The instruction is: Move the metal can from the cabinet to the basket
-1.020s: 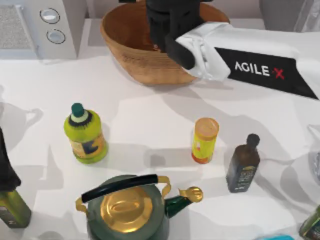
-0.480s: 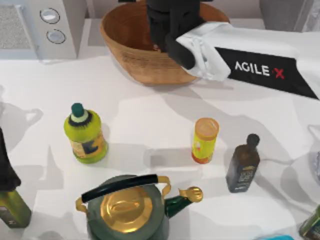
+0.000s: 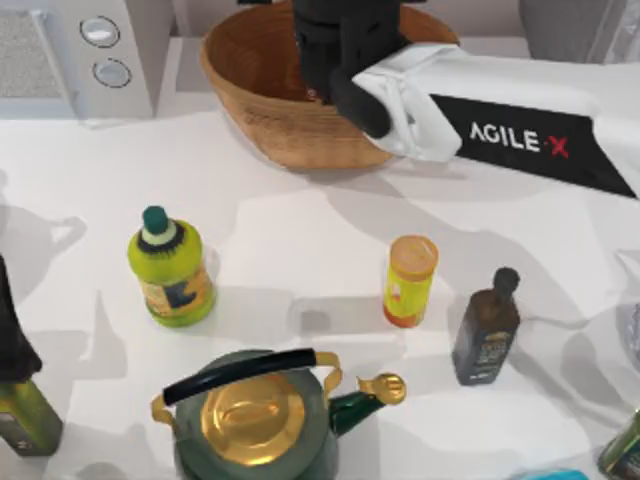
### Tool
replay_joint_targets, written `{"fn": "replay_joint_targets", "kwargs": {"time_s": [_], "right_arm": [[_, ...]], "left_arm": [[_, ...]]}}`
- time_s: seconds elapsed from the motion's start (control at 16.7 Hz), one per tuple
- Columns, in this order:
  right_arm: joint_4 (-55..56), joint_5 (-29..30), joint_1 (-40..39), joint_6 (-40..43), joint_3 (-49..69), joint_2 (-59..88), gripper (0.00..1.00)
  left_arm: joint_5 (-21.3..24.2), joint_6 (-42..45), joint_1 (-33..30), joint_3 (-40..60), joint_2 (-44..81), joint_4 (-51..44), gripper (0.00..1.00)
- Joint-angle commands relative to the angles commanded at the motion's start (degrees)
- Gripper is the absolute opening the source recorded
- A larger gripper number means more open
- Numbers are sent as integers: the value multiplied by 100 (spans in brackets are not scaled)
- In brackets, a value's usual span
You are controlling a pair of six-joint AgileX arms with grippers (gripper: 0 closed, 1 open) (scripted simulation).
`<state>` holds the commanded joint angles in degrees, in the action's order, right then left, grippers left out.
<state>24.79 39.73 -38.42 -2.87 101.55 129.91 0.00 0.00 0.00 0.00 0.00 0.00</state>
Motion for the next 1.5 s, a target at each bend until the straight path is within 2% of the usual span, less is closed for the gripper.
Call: {"fn": "replay_joint_targets", "kwargs": {"time_s": [0.36, 0.72, 1.08, 1.5], "right_arm": [[-1, -187, -51, -15, -186, -341, 100], [-53, -1111, 119, -43, -1330, -2656, 100], [-555, -2320, 810, -15, -4114, -6664, 100], [-1749, -3641, 2480, 120, -8138, -11090, 100]], "left_arm": [[0, 0, 0, 0, 0, 0, 100], [0, 0, 0, 0, 0, 0, 100], [0, 0, 0, 0, 0, 0, 100], [0, 0, 0, 0, 0, 0, 100]]}}
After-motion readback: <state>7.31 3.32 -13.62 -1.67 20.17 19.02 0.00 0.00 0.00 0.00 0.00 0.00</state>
